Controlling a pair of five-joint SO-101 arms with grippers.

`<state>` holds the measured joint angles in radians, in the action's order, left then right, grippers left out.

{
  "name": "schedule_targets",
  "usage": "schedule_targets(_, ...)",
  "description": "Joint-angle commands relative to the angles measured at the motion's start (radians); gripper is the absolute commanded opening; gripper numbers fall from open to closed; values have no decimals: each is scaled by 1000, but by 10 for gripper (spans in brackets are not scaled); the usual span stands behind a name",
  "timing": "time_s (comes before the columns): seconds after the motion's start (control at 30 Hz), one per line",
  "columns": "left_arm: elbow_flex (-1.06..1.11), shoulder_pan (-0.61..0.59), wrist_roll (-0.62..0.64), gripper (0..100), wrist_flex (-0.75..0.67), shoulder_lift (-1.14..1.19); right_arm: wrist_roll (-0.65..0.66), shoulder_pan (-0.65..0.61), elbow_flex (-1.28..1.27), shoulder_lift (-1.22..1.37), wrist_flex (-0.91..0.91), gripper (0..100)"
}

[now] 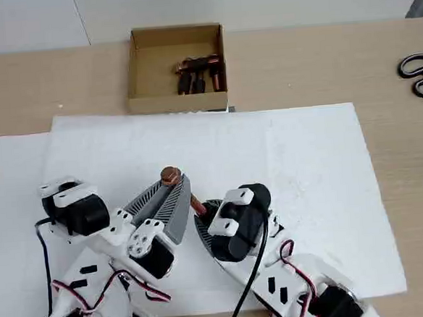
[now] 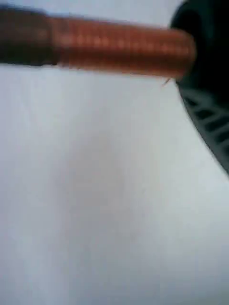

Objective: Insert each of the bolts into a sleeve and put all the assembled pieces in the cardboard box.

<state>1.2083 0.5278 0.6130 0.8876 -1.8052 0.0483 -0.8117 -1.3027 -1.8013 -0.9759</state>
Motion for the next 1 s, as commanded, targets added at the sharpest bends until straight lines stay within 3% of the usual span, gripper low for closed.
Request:
schedule_targets(0.0,16,11,3,6,-21,-15,-6,-7,8,-5,35,3)
schedule_targets(0.97,81,20,2,6,-41,-15,-6,-53,12,-5,67,3)
